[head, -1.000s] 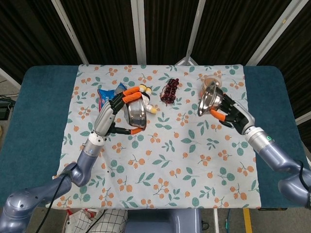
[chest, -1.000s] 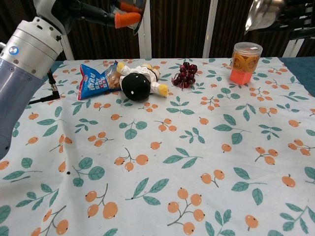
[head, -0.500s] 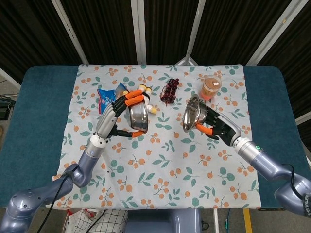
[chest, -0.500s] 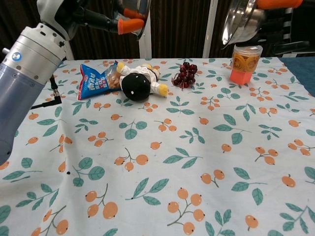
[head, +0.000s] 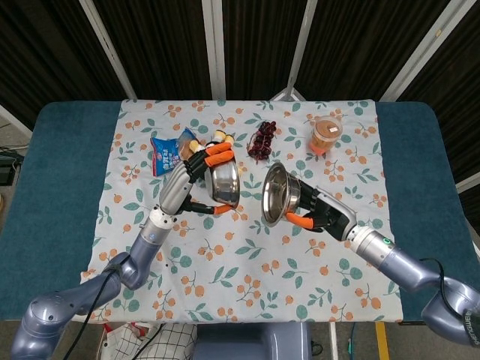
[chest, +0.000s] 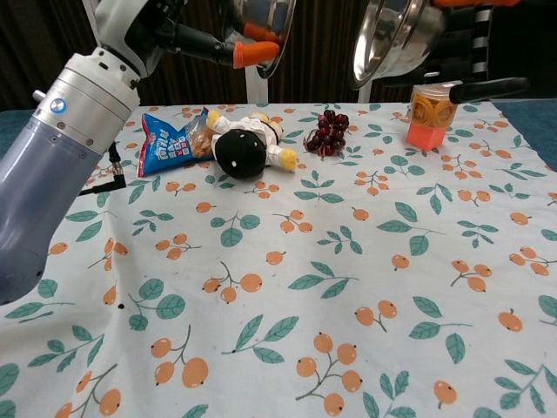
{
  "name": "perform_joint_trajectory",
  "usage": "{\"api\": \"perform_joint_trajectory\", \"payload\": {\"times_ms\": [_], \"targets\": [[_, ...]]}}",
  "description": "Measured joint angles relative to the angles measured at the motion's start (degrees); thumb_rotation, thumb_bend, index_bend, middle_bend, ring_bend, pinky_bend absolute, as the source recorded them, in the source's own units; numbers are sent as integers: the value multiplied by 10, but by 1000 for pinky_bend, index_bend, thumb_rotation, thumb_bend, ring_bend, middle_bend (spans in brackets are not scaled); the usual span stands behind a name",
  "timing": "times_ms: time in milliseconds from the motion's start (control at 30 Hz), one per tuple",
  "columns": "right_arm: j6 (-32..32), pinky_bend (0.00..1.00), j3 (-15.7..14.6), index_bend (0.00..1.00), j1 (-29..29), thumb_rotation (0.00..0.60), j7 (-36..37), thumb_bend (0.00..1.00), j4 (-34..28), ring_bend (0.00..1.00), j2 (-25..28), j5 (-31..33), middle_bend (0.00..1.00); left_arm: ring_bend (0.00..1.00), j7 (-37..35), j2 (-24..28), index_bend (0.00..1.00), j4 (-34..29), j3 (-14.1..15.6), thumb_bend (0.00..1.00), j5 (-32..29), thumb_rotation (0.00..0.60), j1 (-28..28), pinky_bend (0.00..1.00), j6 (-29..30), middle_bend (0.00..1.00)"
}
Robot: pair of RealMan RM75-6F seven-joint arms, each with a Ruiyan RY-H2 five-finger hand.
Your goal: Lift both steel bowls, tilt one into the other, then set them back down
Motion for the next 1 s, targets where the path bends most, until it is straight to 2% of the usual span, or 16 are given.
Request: {"api": "perform_joint_trajectory", "payload": {"times_ms": [400,1000], "targets": [[4,1000,-13,1000,21,600,-75,377,-46,978,5,65,982,475,24,7,488,-47,2,379,5,600,-7,670,8,605],[18,1000,-31,1000,28,600,-140,376,-108,978,21,93,982,476,59,15,486,-109,8,378,7,600,-11,670,-8,604]]}}
